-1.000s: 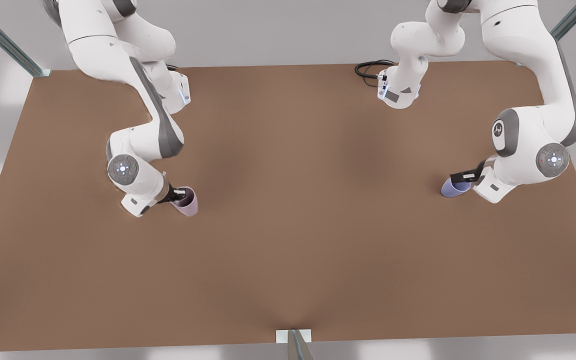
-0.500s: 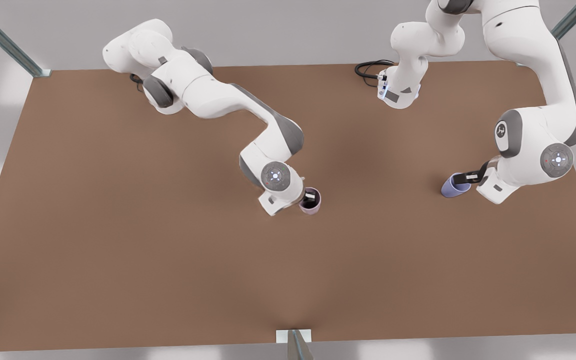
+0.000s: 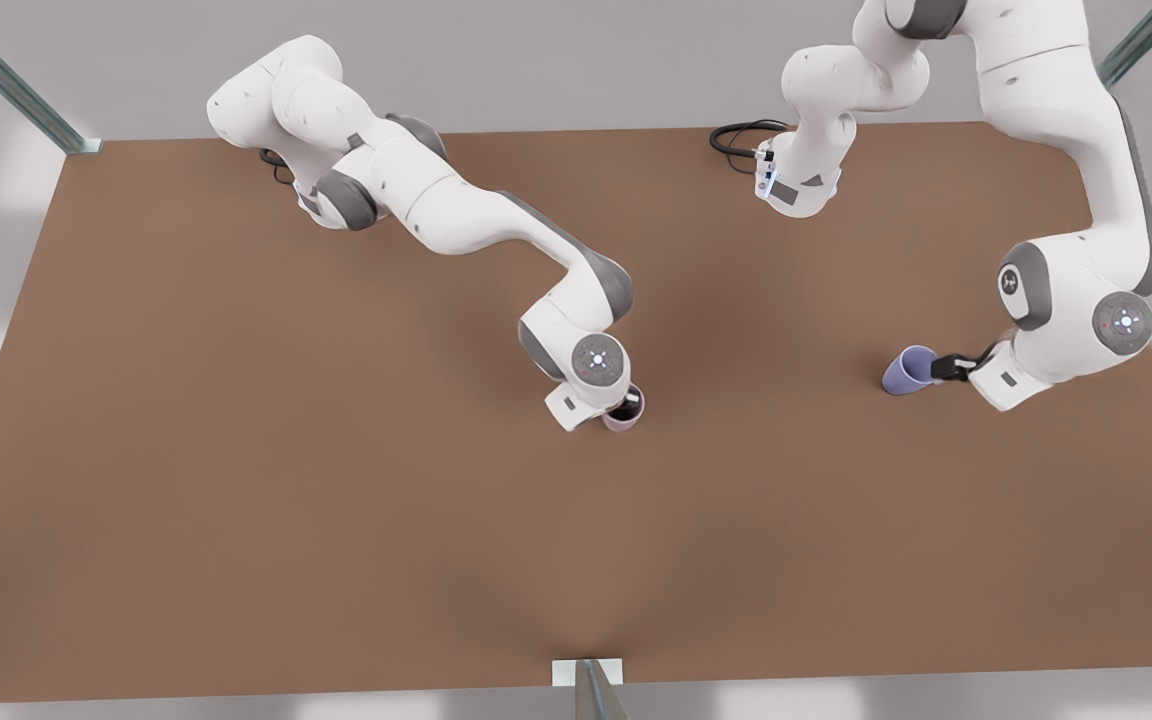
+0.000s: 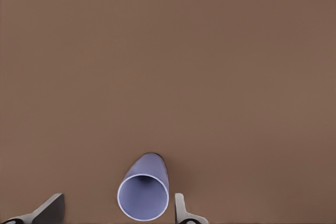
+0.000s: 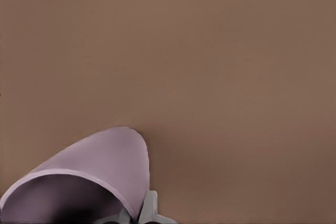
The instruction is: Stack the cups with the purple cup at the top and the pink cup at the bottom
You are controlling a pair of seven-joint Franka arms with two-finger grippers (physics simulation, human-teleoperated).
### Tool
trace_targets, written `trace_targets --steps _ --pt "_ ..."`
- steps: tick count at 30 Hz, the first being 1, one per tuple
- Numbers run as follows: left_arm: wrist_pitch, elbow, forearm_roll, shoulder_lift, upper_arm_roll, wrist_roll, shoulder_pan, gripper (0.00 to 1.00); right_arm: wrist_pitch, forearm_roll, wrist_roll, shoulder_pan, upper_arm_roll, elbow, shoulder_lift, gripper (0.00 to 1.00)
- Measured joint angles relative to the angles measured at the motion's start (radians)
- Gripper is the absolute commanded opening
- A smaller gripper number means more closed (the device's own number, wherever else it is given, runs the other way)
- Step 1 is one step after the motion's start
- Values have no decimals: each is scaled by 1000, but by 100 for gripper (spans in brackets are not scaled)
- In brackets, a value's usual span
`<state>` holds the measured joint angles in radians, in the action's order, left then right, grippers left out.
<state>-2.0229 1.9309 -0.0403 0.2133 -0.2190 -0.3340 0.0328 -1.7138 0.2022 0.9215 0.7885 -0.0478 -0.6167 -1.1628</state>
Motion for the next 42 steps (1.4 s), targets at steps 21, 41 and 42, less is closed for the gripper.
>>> trace_targets --steps 21,41,42 --pt "-102 178 -14 35 -59 -65 -56 100 -79 -113 0 50 16 -1 -44 100" --pt "-207 221 -10 59 -59 -61 -69 100 -37 -123 0 77 55 22 -37 100" --pt "-210 226 -9 60 -59 -60 -69 100 -25 -120 -1 69 63 37 -35 100"
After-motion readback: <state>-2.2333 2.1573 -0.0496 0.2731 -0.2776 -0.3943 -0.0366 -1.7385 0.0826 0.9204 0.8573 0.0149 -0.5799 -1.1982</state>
